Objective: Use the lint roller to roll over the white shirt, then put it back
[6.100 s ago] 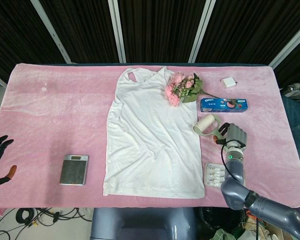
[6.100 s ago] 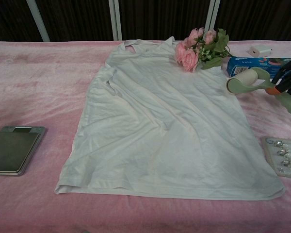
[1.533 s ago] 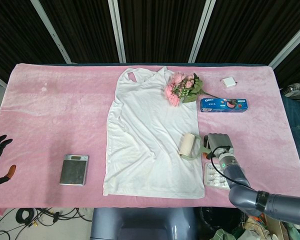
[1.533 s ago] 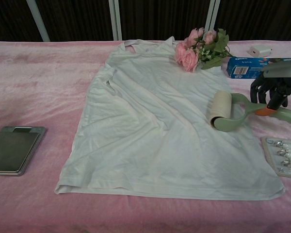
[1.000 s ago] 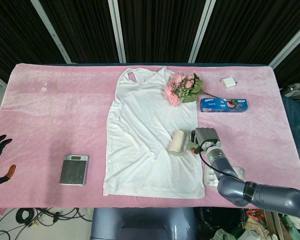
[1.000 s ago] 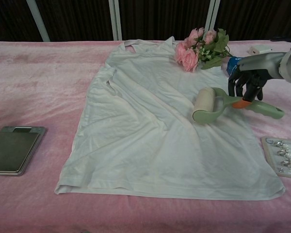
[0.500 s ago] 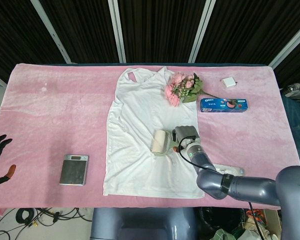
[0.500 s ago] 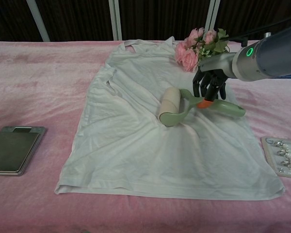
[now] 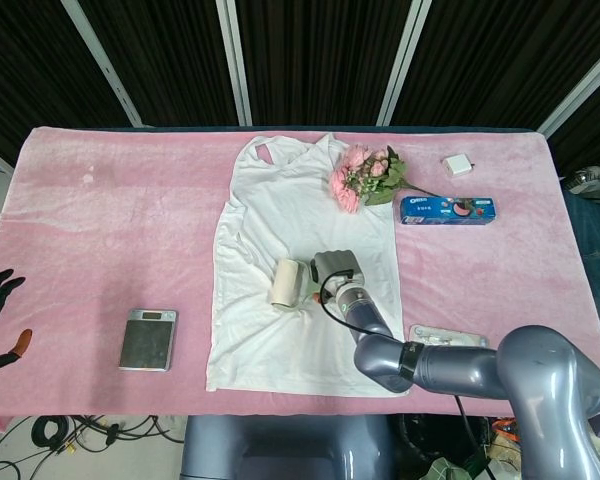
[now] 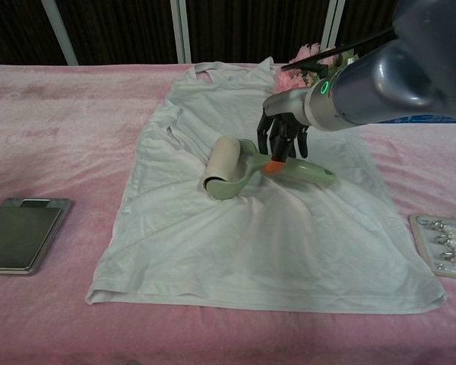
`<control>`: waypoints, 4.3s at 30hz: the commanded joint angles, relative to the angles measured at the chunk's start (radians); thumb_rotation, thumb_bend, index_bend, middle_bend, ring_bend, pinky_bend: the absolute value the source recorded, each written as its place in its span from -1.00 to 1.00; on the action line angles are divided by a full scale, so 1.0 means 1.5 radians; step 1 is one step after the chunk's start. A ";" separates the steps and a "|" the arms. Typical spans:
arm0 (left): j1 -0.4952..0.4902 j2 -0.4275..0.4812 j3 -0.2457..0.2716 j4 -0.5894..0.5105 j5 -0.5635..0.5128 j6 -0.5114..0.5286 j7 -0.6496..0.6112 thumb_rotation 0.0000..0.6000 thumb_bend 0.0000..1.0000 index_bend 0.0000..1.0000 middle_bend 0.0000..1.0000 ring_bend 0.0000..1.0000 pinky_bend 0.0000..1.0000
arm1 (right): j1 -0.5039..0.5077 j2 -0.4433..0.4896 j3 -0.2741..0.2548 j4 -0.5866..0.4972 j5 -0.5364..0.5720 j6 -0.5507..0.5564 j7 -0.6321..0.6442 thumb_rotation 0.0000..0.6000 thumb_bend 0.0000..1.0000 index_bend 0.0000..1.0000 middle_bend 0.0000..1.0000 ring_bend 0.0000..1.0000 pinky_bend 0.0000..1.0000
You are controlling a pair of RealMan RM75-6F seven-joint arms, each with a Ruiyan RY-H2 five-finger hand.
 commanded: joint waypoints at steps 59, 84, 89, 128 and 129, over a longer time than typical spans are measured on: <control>0.002 -0.002 0.003 -0.003 0.000 0.000 0.012 1.00 -0.26 -0.72 -0.84 -0.94 -0.68 | -0.103 0.209 -0.132 -0.135 0.003 0.020 -0.005 1.00 0.35 0.51 0.29 0.25 0.03; 0.003 -0.004 0.005 -0.003 0.001 0.000 0.020 1.00 -0.26 -0.72 -0.84 -0.94 -0.68 | -0.195 0.312 -0.135 -0.068 -0.063 -0.049 0.119 1.00 0.36 0.51 0.30 0.25 0.03; 0.004 -0.004 0.004 -0.003 -0.001 0.003 0.021 1.00 -0.26 -0.72 -0.84 -0.94 -0.68 | -0.212 0.289 -0.137 -0.027 -0.100 -0.069 0.137 1.00 0.36 0.51 0.29 0.25 0.03; 0.006 -0.005 0.002 -0.004 -0.003 0.007 0.024 1.00 -0.26 -0.73 -0.84 -0.94 -0.68 | -0.235 0.267 -0.168 0.026 -0.172 -0.150 0.240 1.00 -0.62 -1.00 -0.98 -0.84 -0.58; 0.006 -0.005 0.002 -0.004 -0.003 0.007 0.024 1.00 -0.26 -0.73 -0.84 -0.94 -0.68 | -0.238 0.276 -0.165 0.018 -0.179 -0.148 0.247 1.00 -0.62 -1.00 -0.98 -0.84 -0.58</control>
